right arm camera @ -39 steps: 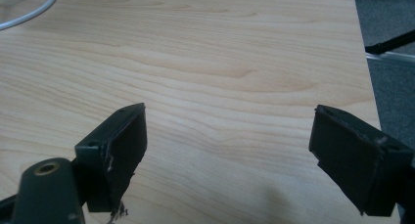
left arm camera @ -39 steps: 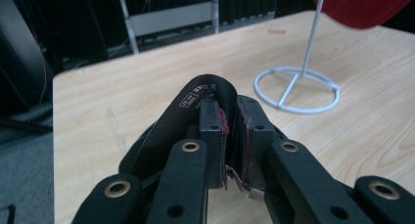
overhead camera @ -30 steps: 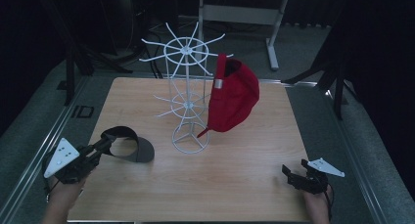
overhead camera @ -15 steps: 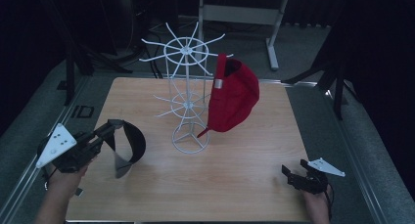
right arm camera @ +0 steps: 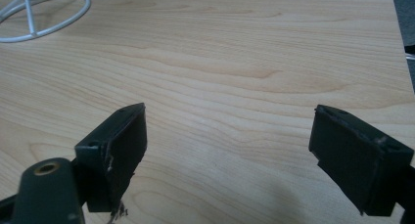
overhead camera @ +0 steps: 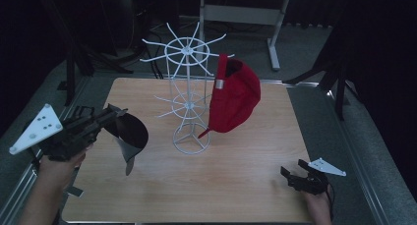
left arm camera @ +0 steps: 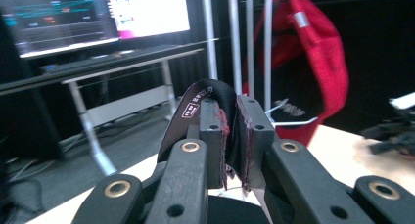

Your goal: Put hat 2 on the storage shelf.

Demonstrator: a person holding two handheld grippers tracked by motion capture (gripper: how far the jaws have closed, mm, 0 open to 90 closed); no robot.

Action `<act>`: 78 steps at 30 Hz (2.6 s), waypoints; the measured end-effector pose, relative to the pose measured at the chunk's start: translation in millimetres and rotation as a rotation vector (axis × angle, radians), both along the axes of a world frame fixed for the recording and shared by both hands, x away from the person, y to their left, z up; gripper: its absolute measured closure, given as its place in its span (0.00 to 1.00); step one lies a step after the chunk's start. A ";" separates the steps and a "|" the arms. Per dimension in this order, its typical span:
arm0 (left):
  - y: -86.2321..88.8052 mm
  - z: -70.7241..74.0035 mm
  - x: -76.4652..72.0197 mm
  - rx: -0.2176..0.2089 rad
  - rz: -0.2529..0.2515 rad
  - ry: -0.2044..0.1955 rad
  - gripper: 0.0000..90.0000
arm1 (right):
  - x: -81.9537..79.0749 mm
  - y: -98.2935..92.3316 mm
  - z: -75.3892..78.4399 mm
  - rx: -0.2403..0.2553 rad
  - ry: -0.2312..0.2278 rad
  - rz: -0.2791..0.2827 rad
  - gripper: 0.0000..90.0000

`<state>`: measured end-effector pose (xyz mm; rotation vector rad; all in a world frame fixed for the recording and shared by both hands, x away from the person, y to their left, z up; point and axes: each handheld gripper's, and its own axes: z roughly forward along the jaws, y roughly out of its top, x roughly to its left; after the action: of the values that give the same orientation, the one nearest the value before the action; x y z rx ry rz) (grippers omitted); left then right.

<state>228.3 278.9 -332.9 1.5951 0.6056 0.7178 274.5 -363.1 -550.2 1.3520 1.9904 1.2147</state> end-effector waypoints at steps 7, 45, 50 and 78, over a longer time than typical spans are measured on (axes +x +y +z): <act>0.4 19.4 15.6 -0.044 -0.108 0.027 0.92 | -0.2 -2.1 -0.5 0.006 0.001 0.012 0.16; -37.9 107.4 52.6 -0.002 -0.021 -0.076 0.92 | 1.2 2.1 -2.1 -0.032 0.027 0.035 0.16; -47.9 112.8 51.6 -0.008 -0.048 -0.092 0.92 | 1.4 1.1 -2.4 -0.029 0.032 0.030 0.16; -61.0 53.2 54.4 -0.012 -0.123 0.042 0.87 | 1.7 0.7 -2.8 -0.022 0.044 0.029 0.16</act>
<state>282.8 217.9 -279.7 1.6247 0.5358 0.5893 276.3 -362.4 -552.9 1.3545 2.0544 1.1823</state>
